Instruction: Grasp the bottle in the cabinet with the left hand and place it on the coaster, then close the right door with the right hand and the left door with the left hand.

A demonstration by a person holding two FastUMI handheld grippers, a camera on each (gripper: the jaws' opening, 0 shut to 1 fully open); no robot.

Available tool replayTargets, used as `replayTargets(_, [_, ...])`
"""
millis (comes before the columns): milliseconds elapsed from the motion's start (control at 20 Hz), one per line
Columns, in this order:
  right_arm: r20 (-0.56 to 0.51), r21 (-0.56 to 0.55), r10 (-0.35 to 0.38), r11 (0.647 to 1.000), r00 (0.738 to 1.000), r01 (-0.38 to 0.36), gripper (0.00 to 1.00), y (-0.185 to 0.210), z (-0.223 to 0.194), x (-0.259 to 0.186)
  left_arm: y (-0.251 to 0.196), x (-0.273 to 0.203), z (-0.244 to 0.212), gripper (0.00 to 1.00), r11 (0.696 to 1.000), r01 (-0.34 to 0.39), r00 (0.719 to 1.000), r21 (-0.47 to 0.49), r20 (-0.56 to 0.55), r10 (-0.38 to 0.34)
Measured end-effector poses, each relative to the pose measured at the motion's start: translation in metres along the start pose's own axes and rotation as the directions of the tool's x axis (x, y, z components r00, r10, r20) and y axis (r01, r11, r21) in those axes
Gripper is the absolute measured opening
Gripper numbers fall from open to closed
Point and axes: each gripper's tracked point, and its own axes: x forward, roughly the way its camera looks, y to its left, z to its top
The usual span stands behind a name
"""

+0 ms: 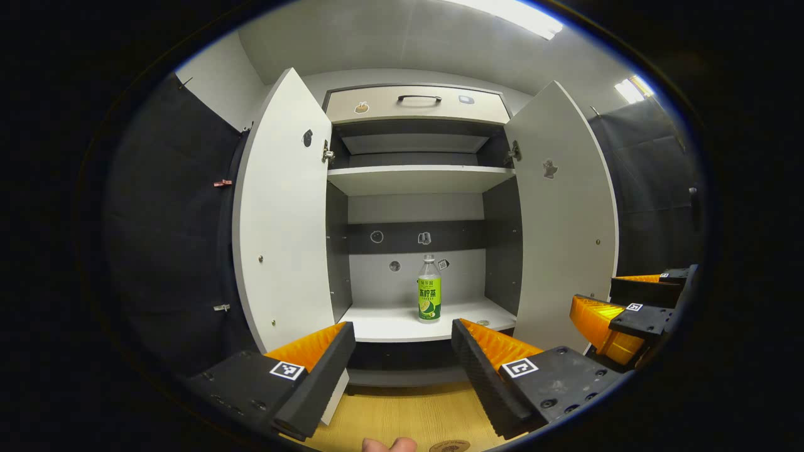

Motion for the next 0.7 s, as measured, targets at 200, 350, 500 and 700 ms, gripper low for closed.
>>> replayTargets(200, [0.0,-0.003,-0.004,1.0,1.0,0.004,0.98,0.0,-0.001,-0.001,-0.001,0.0,0.0,0.98,1.0,0.004,1.0,0.001,0.002,-0.004])
replayTargets(350, [0.004,-0.003,-0.002,1.0,1.0,0.002,0.98,0.001,0.001,-0.002,-0.001,0.0,0.0,0.98,1.0,0.003,1.0,0.001,0.004,-0.003])
replayTargets(500, [0.005,-0.003,-0.002,1.0,1.0,0.002,0.98,0.001,0.002,-0.002,-0.003,0.002,0.001,0.98,1.0,0.004,1.0,0.0,0.004,-0.004])
replayTargets(700, [0.008,-0.001,-0.005,1.0,1.0,0.005,0.98,-0.004,0.005,-0.006,-0.007,0.012,0.0,0.98,1.0,0.012,1.0,0.006,0.006,-0.012])
